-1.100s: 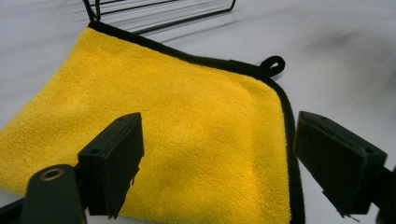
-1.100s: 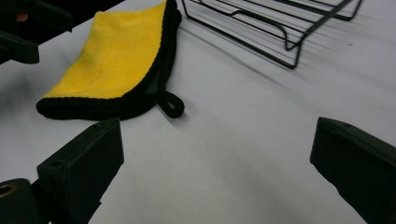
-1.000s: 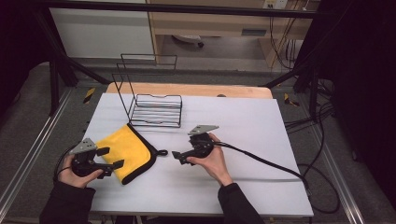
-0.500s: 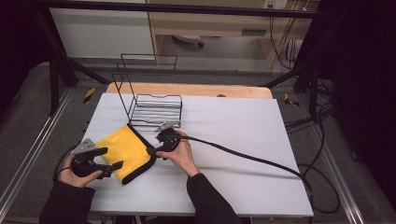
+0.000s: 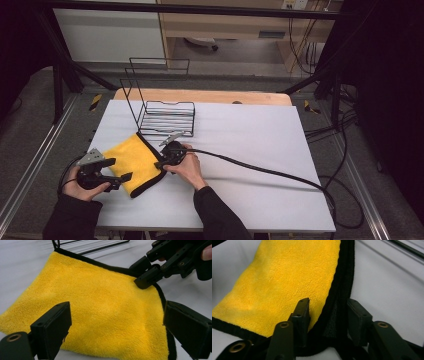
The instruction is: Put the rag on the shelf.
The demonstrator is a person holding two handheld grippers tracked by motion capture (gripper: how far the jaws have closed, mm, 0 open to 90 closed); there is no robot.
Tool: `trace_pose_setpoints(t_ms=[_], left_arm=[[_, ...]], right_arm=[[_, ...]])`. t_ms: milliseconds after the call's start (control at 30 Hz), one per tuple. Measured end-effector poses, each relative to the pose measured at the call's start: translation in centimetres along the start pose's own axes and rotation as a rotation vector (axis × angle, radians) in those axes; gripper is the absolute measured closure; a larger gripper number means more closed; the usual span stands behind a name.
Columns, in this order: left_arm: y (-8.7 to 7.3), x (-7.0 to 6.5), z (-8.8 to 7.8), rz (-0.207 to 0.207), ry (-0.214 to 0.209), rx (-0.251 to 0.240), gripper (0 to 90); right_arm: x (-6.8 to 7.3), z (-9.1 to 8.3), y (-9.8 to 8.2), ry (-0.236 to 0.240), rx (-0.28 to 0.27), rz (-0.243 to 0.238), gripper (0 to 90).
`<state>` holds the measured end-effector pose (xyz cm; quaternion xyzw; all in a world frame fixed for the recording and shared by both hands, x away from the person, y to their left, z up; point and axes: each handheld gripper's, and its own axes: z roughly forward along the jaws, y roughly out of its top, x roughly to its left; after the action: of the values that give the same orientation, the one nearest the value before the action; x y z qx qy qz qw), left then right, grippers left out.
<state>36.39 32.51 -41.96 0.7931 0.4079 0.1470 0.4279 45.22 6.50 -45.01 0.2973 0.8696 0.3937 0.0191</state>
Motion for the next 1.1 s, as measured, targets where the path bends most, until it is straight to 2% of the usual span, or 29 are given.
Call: trace_pose_setpoints(t_ms=[133,200,267,567,733,900,1100], left_arm=[[0.0,0.1,-0.1,-0.003,0.005,0.002,8.5],[-0.1,0.1,-0.1,0.000,0.005,0.000,8.5],[-0.1,0.1,-0.1,0.000,0.005,-0.001,8.6],[-0.1,0.3,-0.3,-0.002,0.011,-0.005,8.8],[-0.1,0.3,-0.3,-0.004,0.011,-0.008,8.8],[-0.2,0.3,-0.3,-0.006,0.012,-0.006,8.8],[-0.2,0.2,-0.1,-0.004,0.015,0.000,8.8]], right_arm=[[0.4,0.0,0.2,-0.012,0.028,0.017,68.9],[0.6,0.0,0.5,-0.015,0.052,0.067,71.9],[0.6,0.0,0.6,-0.012,0.058,0.092,75.0],[1.0,-0.6,0.6,-0.032,0.045,0.071,79.6],[1.2,-1.9,0.5,-0.012,0.053,0.093,79.8],[1.4,-3.6,-0.8,-0.027,0.060,0.123,79.7],[1.5,-6.2,-3.4,-0.055,0.043,0.153,79.5]])
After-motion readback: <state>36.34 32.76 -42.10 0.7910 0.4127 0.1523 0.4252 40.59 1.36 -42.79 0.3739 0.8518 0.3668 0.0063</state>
